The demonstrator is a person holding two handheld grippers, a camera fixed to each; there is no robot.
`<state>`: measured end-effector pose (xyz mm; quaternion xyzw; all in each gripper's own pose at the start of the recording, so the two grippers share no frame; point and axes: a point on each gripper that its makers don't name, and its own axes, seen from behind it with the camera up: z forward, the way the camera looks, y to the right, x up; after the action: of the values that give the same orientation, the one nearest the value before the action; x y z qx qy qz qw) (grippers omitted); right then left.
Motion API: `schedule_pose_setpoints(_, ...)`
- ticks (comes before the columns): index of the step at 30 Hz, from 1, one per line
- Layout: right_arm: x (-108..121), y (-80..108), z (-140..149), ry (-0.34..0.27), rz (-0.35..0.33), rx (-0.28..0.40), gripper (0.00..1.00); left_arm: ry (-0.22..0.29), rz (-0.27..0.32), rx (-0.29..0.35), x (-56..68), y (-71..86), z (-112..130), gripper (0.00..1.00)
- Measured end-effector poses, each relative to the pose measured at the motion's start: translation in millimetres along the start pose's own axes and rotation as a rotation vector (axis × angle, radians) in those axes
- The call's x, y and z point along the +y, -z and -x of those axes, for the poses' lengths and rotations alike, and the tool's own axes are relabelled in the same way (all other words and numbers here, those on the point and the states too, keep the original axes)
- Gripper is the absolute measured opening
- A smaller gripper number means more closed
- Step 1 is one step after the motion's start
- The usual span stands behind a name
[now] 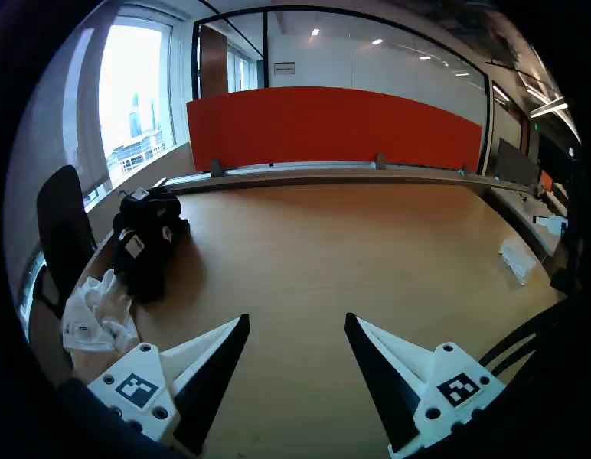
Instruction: Fold towel
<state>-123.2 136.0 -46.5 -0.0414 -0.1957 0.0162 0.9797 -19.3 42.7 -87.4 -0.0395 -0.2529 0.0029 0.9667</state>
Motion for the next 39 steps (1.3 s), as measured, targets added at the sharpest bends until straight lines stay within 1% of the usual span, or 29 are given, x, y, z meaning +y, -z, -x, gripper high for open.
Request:
schedule_pose_setpoints(9, -4, 2.0, -45, -0.030, 0.023, 0.160, 1.00, 0.005, -0.002, 0.024, -3.1, -3.1, -9, 0.92)
schedule_pose_setpoints(12, -12, 3.7, -58, -0.009, 0.004, 0.215, 1.00, 0.004, -0.008, 0.043, -5.4, -4.1, -15, 0.92)
schedule_pose_setpoints(15, -16, 4.4, -66, 0.021, 0.004, 0.245, 1.00, 0.001, -0.012, 0.069, -7.9, -5.1, -24, 0.92)
schedule_pose_setpoints(18, -22, 3.3, -69, 0.041, 0.000, 0.248, 1.00, 0.001, -0.016, 0.092, -11.0, -6.7, -32, 0.92)
schedule_pose_setpoints(24, -31, 2.8, -79, 0.058, -0.014, 0.257, 1.00, 0.008, -0.034, 0.149, -20.2, -8.7, -55, 0.92)
schedule_pose_setpoints(33, -48, 2.7, -95, 0.076, -0.033, 0.271, 1.00, 0.041, -0.056, 0.265, -34.2, -9.9, -101, 0.92)
schedule_pose_setpoints(39, -67, 2.9, -106, 0.082, -0.052, 0.285, 1.00, 0.052, -0.051, 0.327, -35.8, -10.2, -129, 0.92)
